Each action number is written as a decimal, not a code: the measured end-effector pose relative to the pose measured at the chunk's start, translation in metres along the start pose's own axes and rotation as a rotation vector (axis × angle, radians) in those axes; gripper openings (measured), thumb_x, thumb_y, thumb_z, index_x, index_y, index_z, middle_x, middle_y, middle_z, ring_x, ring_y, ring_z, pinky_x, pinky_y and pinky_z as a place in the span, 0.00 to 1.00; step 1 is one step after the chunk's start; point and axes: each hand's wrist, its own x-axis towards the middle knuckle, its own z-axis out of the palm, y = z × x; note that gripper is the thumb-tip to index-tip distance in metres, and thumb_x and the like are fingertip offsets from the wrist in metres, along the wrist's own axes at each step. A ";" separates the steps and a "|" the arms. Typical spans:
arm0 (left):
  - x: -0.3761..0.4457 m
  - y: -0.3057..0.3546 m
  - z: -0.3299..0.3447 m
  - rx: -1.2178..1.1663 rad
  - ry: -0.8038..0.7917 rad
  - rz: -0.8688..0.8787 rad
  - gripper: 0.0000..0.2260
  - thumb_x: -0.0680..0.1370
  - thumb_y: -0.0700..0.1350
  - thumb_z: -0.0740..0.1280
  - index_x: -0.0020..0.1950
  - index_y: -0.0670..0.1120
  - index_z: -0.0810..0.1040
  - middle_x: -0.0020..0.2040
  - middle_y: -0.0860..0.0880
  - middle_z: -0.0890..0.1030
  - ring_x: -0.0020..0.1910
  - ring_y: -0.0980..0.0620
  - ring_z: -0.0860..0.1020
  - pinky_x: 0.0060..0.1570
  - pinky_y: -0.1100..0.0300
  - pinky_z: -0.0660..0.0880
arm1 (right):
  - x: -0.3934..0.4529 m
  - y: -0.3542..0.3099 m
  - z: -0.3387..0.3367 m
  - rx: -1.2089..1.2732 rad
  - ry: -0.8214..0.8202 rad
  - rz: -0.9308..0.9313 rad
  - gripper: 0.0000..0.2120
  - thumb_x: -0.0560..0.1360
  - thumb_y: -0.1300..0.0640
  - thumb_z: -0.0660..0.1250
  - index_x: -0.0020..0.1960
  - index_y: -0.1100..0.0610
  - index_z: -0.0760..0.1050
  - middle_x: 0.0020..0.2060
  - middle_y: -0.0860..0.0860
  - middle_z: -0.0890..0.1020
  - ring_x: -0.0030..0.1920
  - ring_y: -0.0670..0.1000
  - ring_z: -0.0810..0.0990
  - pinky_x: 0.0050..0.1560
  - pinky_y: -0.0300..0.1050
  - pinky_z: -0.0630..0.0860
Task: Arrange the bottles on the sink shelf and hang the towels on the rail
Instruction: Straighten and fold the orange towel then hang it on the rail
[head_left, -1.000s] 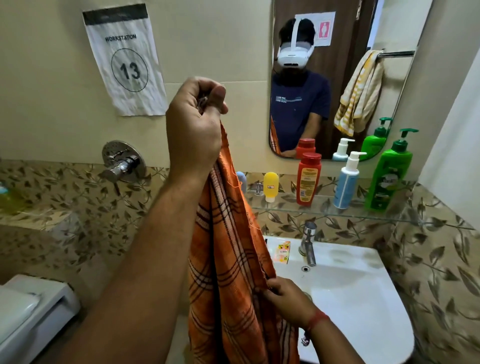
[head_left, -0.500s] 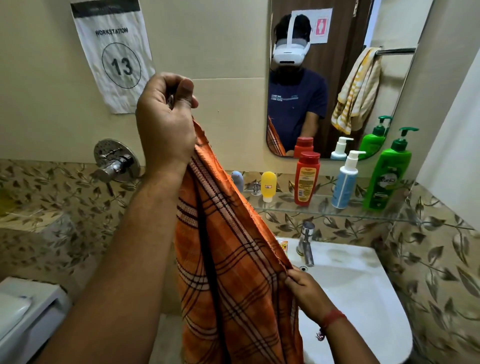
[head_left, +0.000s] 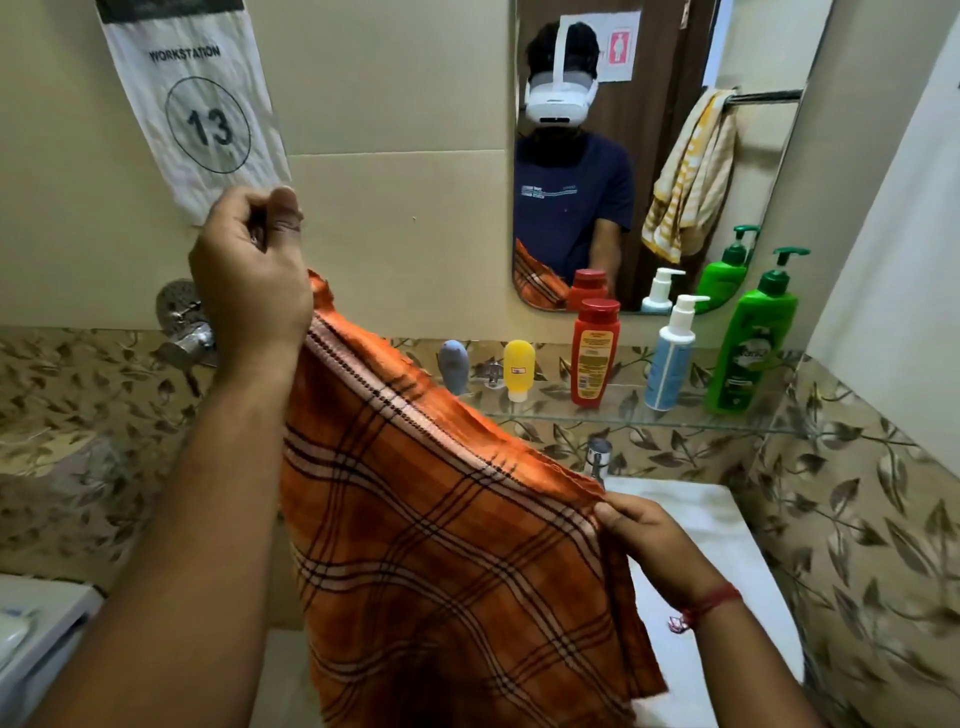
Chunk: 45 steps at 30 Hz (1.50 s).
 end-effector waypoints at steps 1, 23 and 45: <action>-0.005 0.003 -0.001 0.003 -0.053 0.004 0.15 0.81 0.55 0.64 0.52 0.43 0.80 0.43 0.50 0.80 0.34 0.71 0.75 0.36 0.75 0.68 | 0.002 -0.010 0.006 0.038 -0.010 -0.003 0.12 0.82 0.58 0.62 0.58 0.60 0.82 0.54 0.57 0.86 0.59 0.55 0.82 0.58 0.44 0.78; -0.119 0.018 0.037 -0.352 -1.001 -0.267 0.10 0.79 0.36 0.66 0.46 0.51 0.78 0.40 0.50 0.79 0.30 0.59 0.74 0.31 0.63 0.71 | 0.026 -0.120 0.005 -0.284 -0.239 -0.176 0.06 0.81 0.52 0.64 0.50 0.51 0.79 0.41 0.45 0.82 0.44 0.44 0.81 0.44 0.41 0.78; -0.087 -0.029 0.031 -0.223 -0.273 -0.459 0.13 0.75 0.39 0.62 0.38 0.55 0.80 0.32 0.54 0.76 0.29 0.53 0.71 0.29 0.59 0.66 | 0.008 -0.088 -0.063 -0.352 -0.067 -0.097 0.14 0.76 0.39 0.64 0.43 0.46 0.82 0.36 0.45 0.83 0.39 0.46 0.80 0.41 0.44 0.77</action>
